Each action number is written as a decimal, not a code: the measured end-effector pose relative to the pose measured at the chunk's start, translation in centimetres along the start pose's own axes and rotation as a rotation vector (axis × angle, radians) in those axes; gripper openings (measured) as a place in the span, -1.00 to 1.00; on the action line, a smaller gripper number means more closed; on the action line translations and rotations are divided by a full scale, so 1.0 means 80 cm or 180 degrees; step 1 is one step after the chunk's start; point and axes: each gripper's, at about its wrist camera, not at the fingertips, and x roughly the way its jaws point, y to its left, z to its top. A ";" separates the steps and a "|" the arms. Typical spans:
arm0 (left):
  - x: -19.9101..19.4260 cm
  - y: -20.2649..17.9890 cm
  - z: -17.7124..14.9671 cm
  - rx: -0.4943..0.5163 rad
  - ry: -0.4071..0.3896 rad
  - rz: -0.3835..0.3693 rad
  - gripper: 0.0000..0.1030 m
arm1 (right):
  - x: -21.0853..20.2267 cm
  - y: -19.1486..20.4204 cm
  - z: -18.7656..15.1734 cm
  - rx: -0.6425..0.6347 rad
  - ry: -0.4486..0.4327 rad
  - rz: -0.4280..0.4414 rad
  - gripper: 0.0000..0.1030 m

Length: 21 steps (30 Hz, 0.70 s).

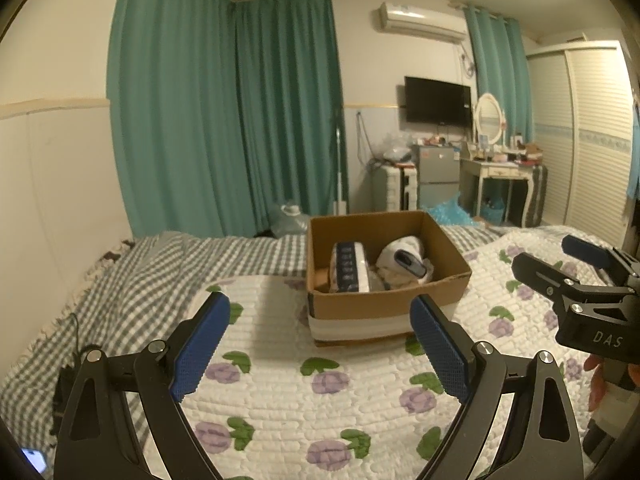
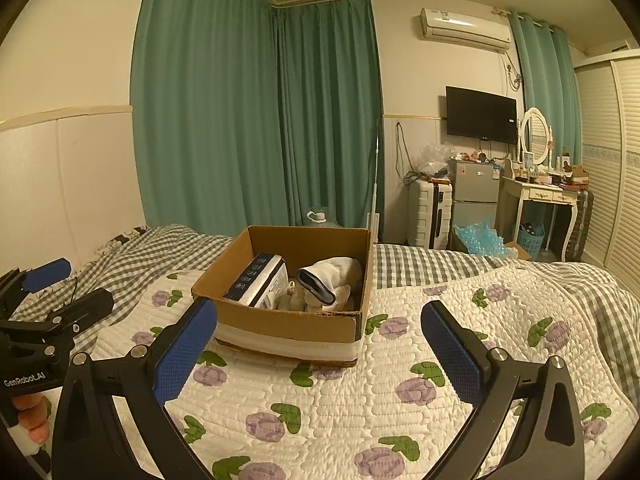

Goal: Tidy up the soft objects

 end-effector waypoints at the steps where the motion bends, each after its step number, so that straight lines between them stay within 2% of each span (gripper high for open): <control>1: 0.000 0.000 0.000 0.0000 0.0000 -0.0003 0.80 | 0.000 0.000 0.000 0.0006 0.0000 0.0002 0.99; 21: 0.000 0.004 -0.001 0.0004 0.0015 -0.0003 0.80 | 0.002 0.004 -0.002 -0.0001 0.0022 0.0009 0.99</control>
